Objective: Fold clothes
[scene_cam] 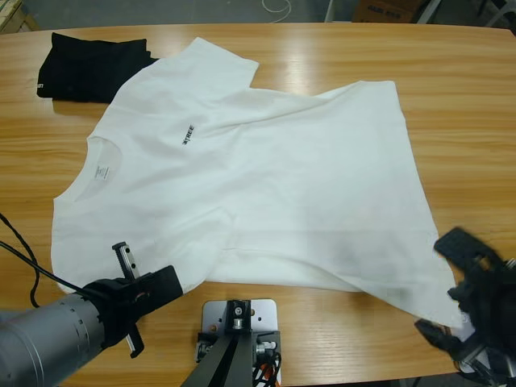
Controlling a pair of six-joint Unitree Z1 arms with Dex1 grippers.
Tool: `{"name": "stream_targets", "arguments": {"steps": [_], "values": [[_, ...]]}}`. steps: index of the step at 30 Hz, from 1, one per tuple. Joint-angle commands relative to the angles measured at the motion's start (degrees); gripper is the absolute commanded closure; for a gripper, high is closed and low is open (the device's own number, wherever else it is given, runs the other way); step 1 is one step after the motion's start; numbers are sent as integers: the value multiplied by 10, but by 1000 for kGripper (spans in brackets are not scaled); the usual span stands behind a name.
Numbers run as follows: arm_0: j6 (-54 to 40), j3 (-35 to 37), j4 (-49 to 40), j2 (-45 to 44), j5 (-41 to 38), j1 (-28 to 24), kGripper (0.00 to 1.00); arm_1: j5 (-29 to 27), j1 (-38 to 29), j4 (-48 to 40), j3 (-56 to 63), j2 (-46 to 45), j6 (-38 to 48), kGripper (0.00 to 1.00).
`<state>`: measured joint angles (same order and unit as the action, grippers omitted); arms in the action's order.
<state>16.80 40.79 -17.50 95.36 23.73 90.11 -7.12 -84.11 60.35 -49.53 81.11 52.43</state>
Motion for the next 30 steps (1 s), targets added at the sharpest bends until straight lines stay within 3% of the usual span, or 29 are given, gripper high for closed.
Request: {"name": "stream_targets", "arguments": {"steps": [1, 8, 9, 11, 12, 25, 30], "values": [[-17, -16, -2, -11, -9, -14, 1000, -7, -85, 42, -4, 125, 76, 62], [-42, -16, -2, -16, -11, -23, 1000, -11, -114, -6, -6, 221, 138, 100], [-42, -16, -3, -17, -12, -24, 1000, -15, -114, -8, -7, 226, 143, 216], [-42, -16, -3, -17, -12, -25, 1000, -18, -114, -6, -6, 226, 145, 840], [-42, -16, -3, -17, -12, -25, 1000, -17, -114, -5, -5, 226, 145, 1000], [-38, -17, -3, -20, -11, -30, 1000, -32, -114, 16, -14, 305, 180, 1000], [-37, -17, -3, -21, -11, -30, 1000, -36, -114, 53, -24, 297, 242, 1000]]}}
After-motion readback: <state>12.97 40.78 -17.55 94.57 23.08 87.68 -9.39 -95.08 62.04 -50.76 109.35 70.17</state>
